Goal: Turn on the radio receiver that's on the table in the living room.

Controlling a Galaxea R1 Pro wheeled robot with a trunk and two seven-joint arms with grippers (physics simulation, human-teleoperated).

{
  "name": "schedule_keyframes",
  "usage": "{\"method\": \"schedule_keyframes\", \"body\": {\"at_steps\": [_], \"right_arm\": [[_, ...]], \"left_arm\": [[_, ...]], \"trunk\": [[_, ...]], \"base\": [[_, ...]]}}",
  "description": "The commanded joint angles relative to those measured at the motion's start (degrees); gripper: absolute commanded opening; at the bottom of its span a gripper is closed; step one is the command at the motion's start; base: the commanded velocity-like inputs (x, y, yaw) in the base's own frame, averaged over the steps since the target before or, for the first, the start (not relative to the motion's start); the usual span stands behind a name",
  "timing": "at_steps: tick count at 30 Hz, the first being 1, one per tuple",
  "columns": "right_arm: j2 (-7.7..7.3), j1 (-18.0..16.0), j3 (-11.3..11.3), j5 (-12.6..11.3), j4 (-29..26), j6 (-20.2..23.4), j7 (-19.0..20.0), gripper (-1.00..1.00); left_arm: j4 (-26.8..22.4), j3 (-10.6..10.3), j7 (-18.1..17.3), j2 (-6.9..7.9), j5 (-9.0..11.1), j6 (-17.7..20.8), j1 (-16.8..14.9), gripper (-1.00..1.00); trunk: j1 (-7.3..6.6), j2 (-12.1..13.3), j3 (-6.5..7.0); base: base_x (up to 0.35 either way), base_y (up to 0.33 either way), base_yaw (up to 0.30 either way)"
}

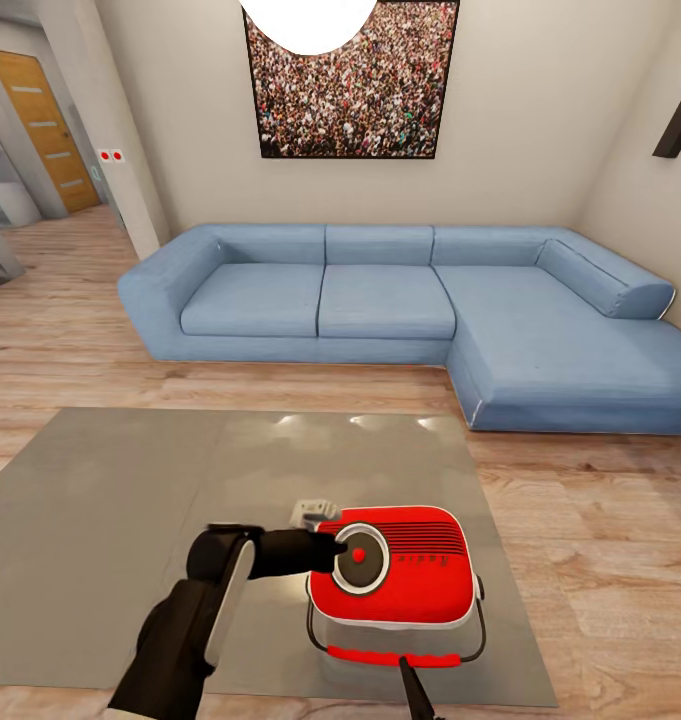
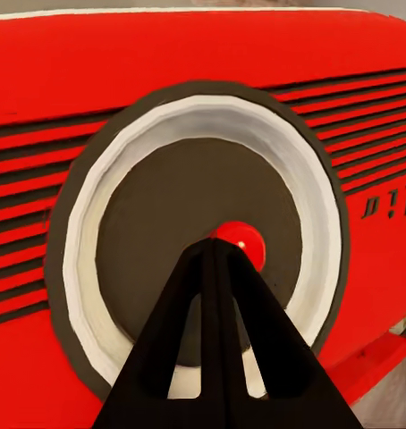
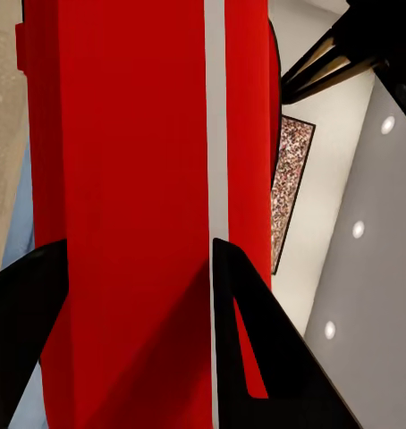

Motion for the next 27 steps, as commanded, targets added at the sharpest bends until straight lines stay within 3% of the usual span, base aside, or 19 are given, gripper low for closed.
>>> {"method": "schedule_keyframes", "body": {"at_steps": [1,13,19,27], "right_arm": [[-0.01,-0.01,0.01,0.14,-0.05,0.18,-0.01,-1.0],[0.06,-0.01,0.05,0.14,-0.04,0.18,0.01,-1.0],[0.06,-0.01,0.05,0.14,-0.04,0.1,0.04,-1.0],[0.04,-0.01,-0.02,0.12,-0.04,0.06,0.47,-1.0]], "left_arm": [[0.54,0.03,0.0,0.0,0.05,-0.02,-0.15,-1.0],[3.99,-0.07,-0.03,0.0,0.13,-0.15,-0.48,-1.0],[6.01,-0.54,-0.01,0.0,2.0,-0.24,-0.57,-1.0],[3.97,-1.06,0.0,0.0,2.7,-0.23,-0.57,-1.0]], "trunk": [[0.0,0.0,0.0],[0.0,0.0,0.0],[0.0,0.0,0.0],[0.0,0.0,0.0]], "base": [[0.0,0.0,0.0],[0.0,0.0,0.0],[0.0,0.0,0.0],[0.0,0.0,0.0]]}}
